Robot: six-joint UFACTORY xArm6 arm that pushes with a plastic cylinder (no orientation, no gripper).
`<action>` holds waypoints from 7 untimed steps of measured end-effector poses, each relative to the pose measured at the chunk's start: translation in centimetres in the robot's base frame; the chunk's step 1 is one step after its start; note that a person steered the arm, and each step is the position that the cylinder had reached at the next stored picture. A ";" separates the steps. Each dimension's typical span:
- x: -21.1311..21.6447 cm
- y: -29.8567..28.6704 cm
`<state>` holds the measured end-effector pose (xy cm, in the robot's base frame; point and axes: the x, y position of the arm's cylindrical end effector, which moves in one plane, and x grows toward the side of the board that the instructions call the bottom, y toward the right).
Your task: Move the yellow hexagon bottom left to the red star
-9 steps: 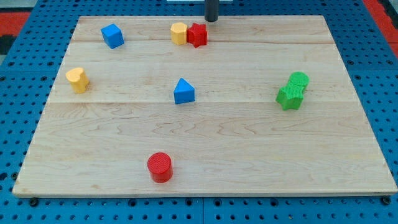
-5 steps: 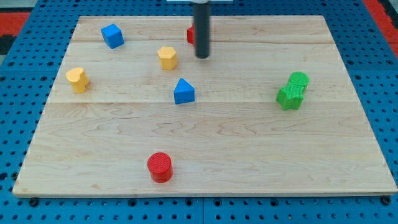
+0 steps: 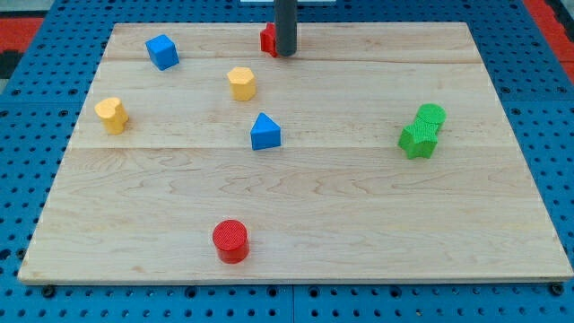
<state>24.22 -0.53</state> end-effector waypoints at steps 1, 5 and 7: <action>3.4 4.1; 36.6 0.6; 32.1 -12.2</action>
